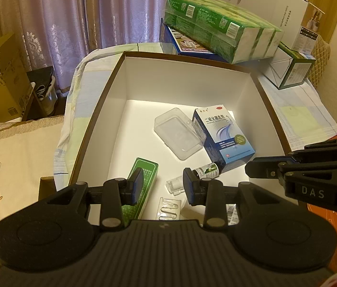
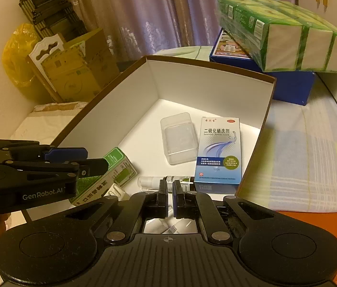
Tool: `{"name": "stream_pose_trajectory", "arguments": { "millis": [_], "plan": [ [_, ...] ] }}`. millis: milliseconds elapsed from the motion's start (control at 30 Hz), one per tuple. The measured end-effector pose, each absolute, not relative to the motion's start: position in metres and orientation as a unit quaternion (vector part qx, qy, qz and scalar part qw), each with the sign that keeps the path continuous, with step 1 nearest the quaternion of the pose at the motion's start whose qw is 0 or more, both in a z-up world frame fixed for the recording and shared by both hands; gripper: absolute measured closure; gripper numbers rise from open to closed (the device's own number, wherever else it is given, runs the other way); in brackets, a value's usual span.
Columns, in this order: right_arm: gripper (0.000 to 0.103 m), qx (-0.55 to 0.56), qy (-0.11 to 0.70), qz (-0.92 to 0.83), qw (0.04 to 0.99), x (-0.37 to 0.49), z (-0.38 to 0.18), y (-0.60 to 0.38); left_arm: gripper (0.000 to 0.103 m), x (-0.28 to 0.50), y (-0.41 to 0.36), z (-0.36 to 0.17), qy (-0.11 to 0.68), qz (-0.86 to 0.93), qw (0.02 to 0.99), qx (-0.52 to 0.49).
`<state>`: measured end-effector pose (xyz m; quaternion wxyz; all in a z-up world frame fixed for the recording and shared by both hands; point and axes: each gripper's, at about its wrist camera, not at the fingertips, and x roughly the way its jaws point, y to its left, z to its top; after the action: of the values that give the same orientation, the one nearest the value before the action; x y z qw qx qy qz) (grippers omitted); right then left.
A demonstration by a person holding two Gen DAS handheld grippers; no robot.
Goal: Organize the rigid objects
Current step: 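Withdraw both grippers from the box toward the charger and fan on the mat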
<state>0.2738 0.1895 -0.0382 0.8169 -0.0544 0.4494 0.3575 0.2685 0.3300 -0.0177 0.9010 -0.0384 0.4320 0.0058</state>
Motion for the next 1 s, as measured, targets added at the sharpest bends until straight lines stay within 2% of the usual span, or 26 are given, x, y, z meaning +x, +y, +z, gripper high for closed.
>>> {"name": "stream_pose_trajectory", "arguments": {
  "millis": [200, 300, 500, 533, 600, 667, 767, 1000],
  "plan": [
    [0.101, -0.050, 0.448, 0.359, 0.817, 0.269, -0.036, 0.187, 0.072, 0.261, 0.329, -0.013, 0.430, 0.008, 0.902, -0.040],
    [0.101, -0.047, 0.447, 0.360, 0.818, 0.267, -0.034, 0.184, 0.068, 0.258, 0.327, -0.010, 0.427, 0.010, 0.903, -0.040],
    [0.100, -0.032, 0.437, 0.356, 0.825, 0.259, -0.026, 0.172, 0.051, 0.246, 0.321, -0.001, 0.423, 0.015, 0.905, -0.044],
    [0.096, -0.028, 0.435, 0.357, 0.826, 0.256, -0.024, 0.169, 0.049, 0.243, 0.319, 0.000, 0.421, 0.016, 0.906, -0.043],
    [0.077, -0.024, 0.429, 0.360, 0.829, 0.251, -0.019, 0.162, 0.048, 0.238, 0.317, 0.003, 0.420, 0.018, 0.906, -0.045],
    [0.039, -0.018, 0.419, 0.358, 0.834, 0.245, -0.014, 0.155, 0.045, 0.232, 0.315, 0.006, 0.421, 0.020, 0.906, -0.048],
    [0.032, -0.003, 0.397, 0.357, 0.845, 0.234, -0.005, 0.141, 0.043, 0.223, 0.309, 0.010, 0.420, 0.022, 0.906, -0.048],
    [0.030, 0.007, 0.396, 0.347, 0.850, 0.217, 0.003, 0.116, 0.042, 0.203, 0.290, 0.020, 0.409, 0.003, 0.912, -0.044]
  ]
}}
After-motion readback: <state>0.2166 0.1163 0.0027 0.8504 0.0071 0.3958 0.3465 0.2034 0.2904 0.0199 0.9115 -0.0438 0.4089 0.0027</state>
